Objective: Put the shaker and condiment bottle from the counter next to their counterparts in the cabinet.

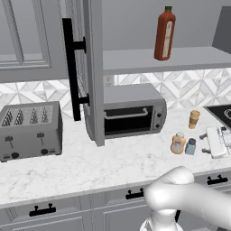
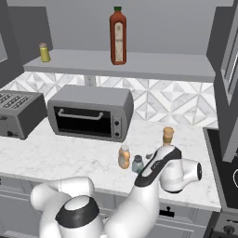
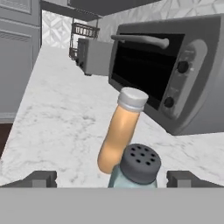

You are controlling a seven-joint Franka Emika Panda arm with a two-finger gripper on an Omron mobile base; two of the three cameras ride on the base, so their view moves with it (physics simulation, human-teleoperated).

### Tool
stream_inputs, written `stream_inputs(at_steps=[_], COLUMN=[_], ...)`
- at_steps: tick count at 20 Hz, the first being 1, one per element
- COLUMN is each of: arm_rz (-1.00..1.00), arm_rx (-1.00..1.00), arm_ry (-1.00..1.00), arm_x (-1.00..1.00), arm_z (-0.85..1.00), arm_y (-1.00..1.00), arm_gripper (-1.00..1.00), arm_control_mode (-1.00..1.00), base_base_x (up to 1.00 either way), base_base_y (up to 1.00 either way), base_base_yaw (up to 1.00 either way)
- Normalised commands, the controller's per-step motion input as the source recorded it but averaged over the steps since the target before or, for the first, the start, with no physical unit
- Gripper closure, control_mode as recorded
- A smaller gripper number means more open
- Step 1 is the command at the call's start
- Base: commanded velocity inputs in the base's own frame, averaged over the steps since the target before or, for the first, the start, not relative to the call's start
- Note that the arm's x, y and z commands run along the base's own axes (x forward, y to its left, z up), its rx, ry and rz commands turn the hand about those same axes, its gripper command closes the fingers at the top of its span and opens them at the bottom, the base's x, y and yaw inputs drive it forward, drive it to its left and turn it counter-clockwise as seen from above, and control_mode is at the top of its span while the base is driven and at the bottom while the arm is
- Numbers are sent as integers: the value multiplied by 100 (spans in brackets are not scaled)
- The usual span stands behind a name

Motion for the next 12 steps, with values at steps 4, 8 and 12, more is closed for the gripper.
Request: stream_inputs(at_steps=[4,8,12], arm_rz=[0,0,0], arm_rx=[7,8,9], arm_ry=[6,3,2], arm_x=[24,18,16], arm_z=[-14,-19,-12], arm_y=[0,0,0], arm_gripper=[-100,-100,-100], arm_control_mode=[-100,-100,-100], base_base_x=[0,0,0], base_base_y=[0,0,0], base_base_yaw=[0,0,0])
